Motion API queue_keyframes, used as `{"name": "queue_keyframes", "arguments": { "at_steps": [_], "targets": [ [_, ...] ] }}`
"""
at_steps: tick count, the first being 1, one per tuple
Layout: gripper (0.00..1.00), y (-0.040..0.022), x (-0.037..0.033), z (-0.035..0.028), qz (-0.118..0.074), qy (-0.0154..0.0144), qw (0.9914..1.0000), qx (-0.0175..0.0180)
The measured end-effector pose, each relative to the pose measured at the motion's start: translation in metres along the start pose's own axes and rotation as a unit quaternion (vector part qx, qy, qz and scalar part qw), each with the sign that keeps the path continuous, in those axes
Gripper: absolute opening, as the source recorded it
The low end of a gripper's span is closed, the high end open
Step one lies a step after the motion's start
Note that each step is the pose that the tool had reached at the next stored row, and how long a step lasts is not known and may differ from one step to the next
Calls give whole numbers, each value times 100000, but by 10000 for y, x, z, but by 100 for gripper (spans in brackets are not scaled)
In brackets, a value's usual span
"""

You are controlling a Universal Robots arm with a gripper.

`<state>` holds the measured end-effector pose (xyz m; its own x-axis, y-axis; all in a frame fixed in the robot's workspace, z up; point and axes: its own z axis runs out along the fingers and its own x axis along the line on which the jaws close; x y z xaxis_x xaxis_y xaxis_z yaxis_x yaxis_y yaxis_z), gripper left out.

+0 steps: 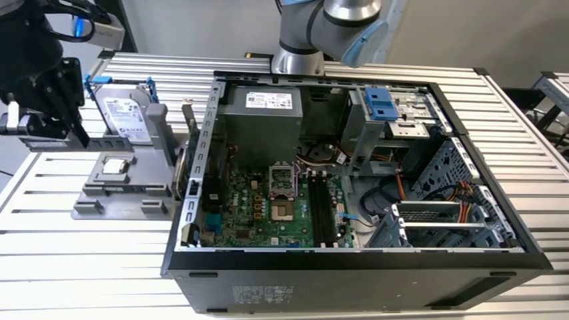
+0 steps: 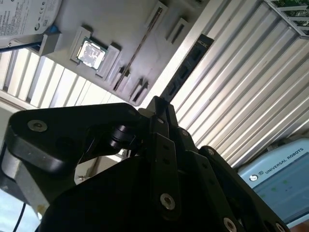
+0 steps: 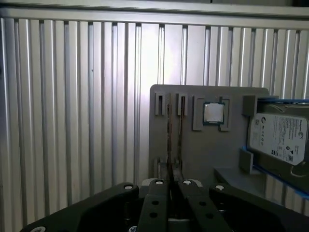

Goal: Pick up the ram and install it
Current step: 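Pick up the ram and move it above insertion slot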

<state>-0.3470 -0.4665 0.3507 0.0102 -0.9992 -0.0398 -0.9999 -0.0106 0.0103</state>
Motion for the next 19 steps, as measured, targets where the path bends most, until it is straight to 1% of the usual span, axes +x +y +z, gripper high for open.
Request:
{"name": "queue_keyframes", "arguments": {
  "at_steps": [9, 16, 19],
  "targets": [
    [0, 1, -5, -126, -4, 1, 100000, -1],
    [0, 1, -5, -136, -4, -1, 100000, 1],
    [0, 2, -6, -161, -1, 8, 100000, -22]
  ]
}}
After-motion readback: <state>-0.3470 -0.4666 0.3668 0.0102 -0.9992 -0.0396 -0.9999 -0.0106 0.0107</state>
